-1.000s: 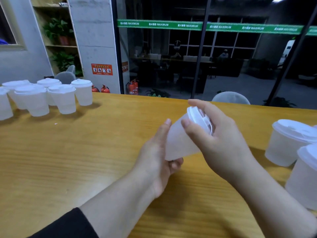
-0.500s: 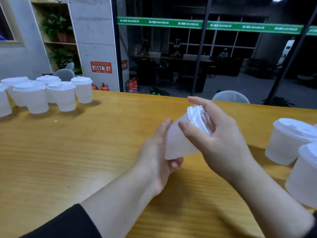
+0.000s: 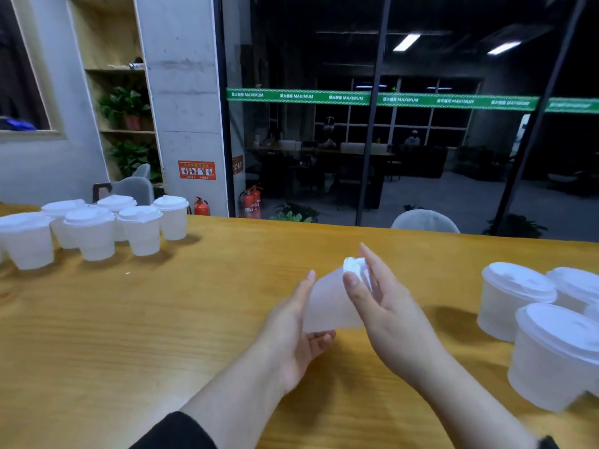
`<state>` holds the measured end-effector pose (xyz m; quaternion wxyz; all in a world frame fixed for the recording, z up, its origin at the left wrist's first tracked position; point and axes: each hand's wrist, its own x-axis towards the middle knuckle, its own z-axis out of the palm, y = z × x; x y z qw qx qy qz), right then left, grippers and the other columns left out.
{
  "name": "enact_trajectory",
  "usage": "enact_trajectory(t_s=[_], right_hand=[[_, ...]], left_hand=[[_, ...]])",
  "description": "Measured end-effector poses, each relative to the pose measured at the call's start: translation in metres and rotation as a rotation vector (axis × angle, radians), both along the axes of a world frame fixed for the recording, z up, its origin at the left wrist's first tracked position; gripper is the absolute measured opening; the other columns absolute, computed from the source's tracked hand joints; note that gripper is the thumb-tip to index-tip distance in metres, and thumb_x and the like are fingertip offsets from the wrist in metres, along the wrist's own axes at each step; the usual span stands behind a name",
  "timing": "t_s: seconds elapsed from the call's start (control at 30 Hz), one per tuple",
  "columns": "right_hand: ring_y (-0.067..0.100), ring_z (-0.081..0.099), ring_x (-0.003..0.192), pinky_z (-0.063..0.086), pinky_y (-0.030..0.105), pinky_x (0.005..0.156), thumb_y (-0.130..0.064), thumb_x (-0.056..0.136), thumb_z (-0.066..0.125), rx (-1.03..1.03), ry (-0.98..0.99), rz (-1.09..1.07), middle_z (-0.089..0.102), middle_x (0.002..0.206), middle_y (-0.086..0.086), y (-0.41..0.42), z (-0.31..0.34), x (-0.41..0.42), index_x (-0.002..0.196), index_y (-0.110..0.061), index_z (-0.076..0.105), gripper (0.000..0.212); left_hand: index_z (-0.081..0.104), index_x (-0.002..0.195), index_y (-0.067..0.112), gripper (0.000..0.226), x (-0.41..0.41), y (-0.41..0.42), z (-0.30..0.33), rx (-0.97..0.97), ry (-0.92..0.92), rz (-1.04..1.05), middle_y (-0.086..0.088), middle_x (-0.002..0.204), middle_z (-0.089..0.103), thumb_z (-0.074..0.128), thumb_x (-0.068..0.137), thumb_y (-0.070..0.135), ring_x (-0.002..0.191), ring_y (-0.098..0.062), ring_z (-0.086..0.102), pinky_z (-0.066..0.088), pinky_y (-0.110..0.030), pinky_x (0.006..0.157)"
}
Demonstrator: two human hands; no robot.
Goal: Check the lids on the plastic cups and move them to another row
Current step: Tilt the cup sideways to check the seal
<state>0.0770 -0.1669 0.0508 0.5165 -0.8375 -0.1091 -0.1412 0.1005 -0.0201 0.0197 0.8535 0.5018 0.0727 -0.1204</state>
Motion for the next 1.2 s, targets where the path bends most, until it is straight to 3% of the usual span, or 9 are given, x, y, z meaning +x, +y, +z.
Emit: enact_trajectory(t_s=[0.1, 0.2, 0.27, 0.37, 0.5, 0.67, 0.97, 1.07, 1.2], right_hand=[[-0.013, 0.03, 0.139, 0.03, 0.007, 0.103, -0.071, 0.083, 0.046, 0.068, 0.005, -0.009, 0.035, 0.159, -0.02, -0.007, 0.004, -0.019, 0.157, -0.041, 0.029, 0.082], [0.001, 0.044, 0.141, 0.041, 0.032, 0.116, -0.083, 0.078, 0.047, 0.276, 0.013, -0.04, 0.046, 0.154, -0.017, -0.011, 0.011, -0.041, 0.155, -0.043, 0.036, 0.088], [0.008, 0.055, 0.131, 0.051, 0.046, 0.108, -0.086, 0.079, 0.049, 0.455, -0.008, -0.041, 0.057, 0.144, -0.013, -0.013, 0.016, -0.059, 0.15, -0.043, 0.043, 0.083], [0.015, 0.067, 0.118, 0.058, 0.048, 0.096, -0.054, 0.104, 0.044, 0.87, 0.006, 0.063, 0.069, 0.129, -0.008, -0.009, 0.029, -0.093, 0.141, -0.031, 0.055, 0.045], [0.038, 0.07, 0.113, 0.057, 0.051, 0.095, -0.045, 0.107, 0.044, 1.557, 0.188, 0.305, 0.072, 0.125, 0.014, 0.0, 0.044, -0.13, 0.131, -0.01, 0.062, 0.046], [0.048, 0.062, 0.123, 0.052, 0.054, 0.103, -0.045, 0.107, 0.044, 1.739, 0.235, 0.459, 0.067, 0.13, 0.025, 0.003, 0.037, -0.164, 0.138, -0.009, 0.057, 0.049], [0.048, 0.062, 0.123, 0.058, 0.054, 0.094, -0.051, 0.102, 0.053, 1.665, 0.284, 0.439, 0.063, 0.135, 0.027, -0.006, 0.041, -0.207, 0.139, -0.009, 0.058, 0.056], [0.052, 0.067, 0.111, 0.061, 0.057, 0.082, -0.057, 0.096, 0.061, 1.635, 0.352, 0.414, 0.059, 0.135, 0.031, -0.021, 0.043, -0.216, 0.14, -0.011, 0.055, 0.064], [0.043, 0.071, 0.107, 0.062, 0.052, 0.085, -0.049, 0.094, 0.067, 1.506, 0.296, 0.15, 0.066, 0.125, 0.024, -0.064, 0.04, -0.22, 0.13, -0.009, 0.062, 0.053]], left_hand=[[0.072, 0.116, 0.012, 0.051, -0.015, -0.005, 0.014, 0.02, -0.019, 0.073, -0.005, 0.081, 0.068, 0.075, 0.087, 0.054, 0.058, -0.019, 0.059, 0.049, -0.029, 0.053], [0.069, 0.103, 0.011, 0.048, -0.032, -0.014, 0.043, 0.215, -0.191, 0.193, -0.006, 0.079, 0.066, 0.071, 0.089, 0.057, 0.061, -0.02, 0.058, 0.047, -0.03, 0.052], [0.066, 0.099, 0.01, 0.05, -0.043, -0.018, 0.076, 0.44, -0.39, 0.228, -0.005, 0.074, 0.062, 0.064, 0.093, 0.06, 0.057, -0.019, 0.054, 0.043, -0.03, 0.049], [0.067, 0.088, 0.02, 0.043, -0.06, -0.025, 0.138, 0.869, -0.728, 0.25, 0.015, 0.059, 0.056, 0.058, 0.095, 0.061, 0.053, -0.013, 0.053, 0.041, -0.028, 0.051], [0.067, 0.087, 0.029, 0.033, -0.096, -0.05, 0.199, 1.342, -1.132, 0.145, 0.012, 0.073, 0.06, 0.058, 0.094, 0.06, 0.073, -0.008, 0.058, 0.041, -0.032, 0.062], [0.068, 0.103, 0.019, 0.047, -0.132, -0.065, 0.225, 1.685, -1.181, -0.069, 0.008, 0.083, 0.062, 0.056, 0.096, 0.064, 0.075, -0.009, 0.058, 0.039, -0.029, 0.059], [0.069, 0.099, 0.016, 0.046, -0.172, -0.067, 0.224, 1.62, -1.184, -0.001, 0.003, 0.085, 0.065, 0.057, 0.096, 0.061, 0.081, -0.016, 0.062, 0.046, -0.032, 0.065], [0.068, 0.093, 0.021, 0.037, -0.174, -0.07, 0.202, 1.454, -1.163, 0.108, 0.009, 0.079, 0.062, 0.059, 0.095, 0.058, 0.075, -0.008, 0.059, 0.04, -0.029, 0.06], [0.064, 0.096, 0.022, 0.029, -0.172, -0.083, 0.135, 1.028, -1.091, 0.158, -0.004, 0.082, 0.064, 0.059, 0.099, 0.051, 0.067, -0.022, 0.063, 0.052, -0.034, 0.055]])
